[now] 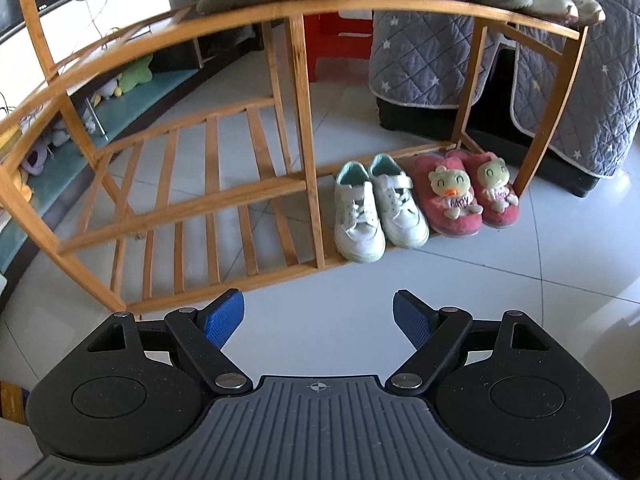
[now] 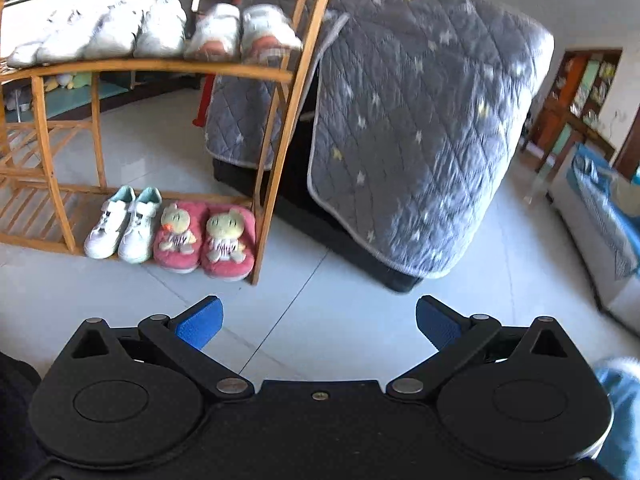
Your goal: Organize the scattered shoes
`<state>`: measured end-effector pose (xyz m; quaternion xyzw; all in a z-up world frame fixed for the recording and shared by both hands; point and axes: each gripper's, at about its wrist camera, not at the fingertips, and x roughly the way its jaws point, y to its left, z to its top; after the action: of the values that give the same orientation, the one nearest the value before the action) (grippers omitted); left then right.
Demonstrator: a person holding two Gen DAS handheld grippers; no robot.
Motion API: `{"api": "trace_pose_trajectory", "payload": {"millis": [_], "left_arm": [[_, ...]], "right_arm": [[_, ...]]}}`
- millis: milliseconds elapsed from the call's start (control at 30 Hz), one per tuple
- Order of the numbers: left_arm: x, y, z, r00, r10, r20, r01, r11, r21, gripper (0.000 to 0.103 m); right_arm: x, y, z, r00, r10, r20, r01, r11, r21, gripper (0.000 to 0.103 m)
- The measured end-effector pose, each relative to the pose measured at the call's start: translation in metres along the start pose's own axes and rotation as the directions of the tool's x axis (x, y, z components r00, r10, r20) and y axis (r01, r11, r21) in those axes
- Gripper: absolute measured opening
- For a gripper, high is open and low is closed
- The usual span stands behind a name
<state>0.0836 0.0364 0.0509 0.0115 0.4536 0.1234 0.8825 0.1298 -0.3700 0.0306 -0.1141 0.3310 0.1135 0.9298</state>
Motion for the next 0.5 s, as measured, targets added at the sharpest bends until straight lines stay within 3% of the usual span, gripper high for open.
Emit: {"api": "trace_pose_trajectory", "payload": {"millis": [500], "left_arm": [[0.051, 0.0, -0.029, 1.0, 0.012, -0.021, -0.013, 0.999, -0.046, 0.082]], "right_arm": [[0.046, 0.015, -0.055, 0.995, -0.034, -0.095, 0.052, 0.98, 0.191, 0.103]]}}
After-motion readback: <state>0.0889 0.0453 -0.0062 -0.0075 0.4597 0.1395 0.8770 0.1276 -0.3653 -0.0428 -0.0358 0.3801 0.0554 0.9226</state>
